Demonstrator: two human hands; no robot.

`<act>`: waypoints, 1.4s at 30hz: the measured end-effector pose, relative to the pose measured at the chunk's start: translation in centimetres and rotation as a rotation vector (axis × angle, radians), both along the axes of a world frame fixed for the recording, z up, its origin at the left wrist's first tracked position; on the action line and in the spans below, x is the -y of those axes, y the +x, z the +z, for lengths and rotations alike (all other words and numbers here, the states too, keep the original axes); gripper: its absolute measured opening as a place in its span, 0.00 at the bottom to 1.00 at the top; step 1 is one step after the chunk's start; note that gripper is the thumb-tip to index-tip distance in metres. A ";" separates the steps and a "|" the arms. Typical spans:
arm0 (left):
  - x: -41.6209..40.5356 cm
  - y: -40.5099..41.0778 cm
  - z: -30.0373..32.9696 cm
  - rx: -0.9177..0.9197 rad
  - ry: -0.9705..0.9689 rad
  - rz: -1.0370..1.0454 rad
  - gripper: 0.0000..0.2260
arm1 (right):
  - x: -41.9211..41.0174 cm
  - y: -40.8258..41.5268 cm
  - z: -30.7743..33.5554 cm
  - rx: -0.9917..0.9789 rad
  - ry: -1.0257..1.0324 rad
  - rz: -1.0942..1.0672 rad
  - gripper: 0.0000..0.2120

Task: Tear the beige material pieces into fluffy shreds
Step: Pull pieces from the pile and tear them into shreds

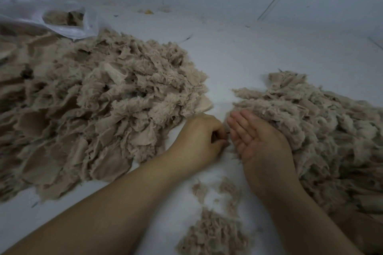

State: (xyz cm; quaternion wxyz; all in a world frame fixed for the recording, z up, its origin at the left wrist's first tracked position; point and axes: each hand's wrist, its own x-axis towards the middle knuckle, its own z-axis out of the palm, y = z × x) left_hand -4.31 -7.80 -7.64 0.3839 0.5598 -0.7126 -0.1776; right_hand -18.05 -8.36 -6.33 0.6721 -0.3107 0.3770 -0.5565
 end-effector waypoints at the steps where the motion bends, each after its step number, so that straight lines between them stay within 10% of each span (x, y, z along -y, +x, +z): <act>1: 0.1 0.0 -0.1 0.036 -0.007 -0.013 0.07 | 0.0 0.0 0.0 -0.003 0.004 -0.006 0.12; 9: 0.1 -0.4 -0.4 0.363 0.012 -0.077 0.12 | 0.1 0.1 0.1 -0.022 0.029 -0.038 0.11; 26: -1.6 0.2 1.1 -0.742 -0.086 0.039 0.09 | 0.8 -1.1 -0.5 0.064 0.043 -0.077 0.11; 37: -0.9 0.6 0.6 -1.100 0.135 -0.086 0.02 | 0.5 -0.6 -1.0 -0.350 -0.126 0.166 0.12; 42: -0.8 0.2 0.7 -1.054 0.263 -0.055 0.14 | 0.1 -0.6 -0.4 -0.333 -0.170 0.188 0.02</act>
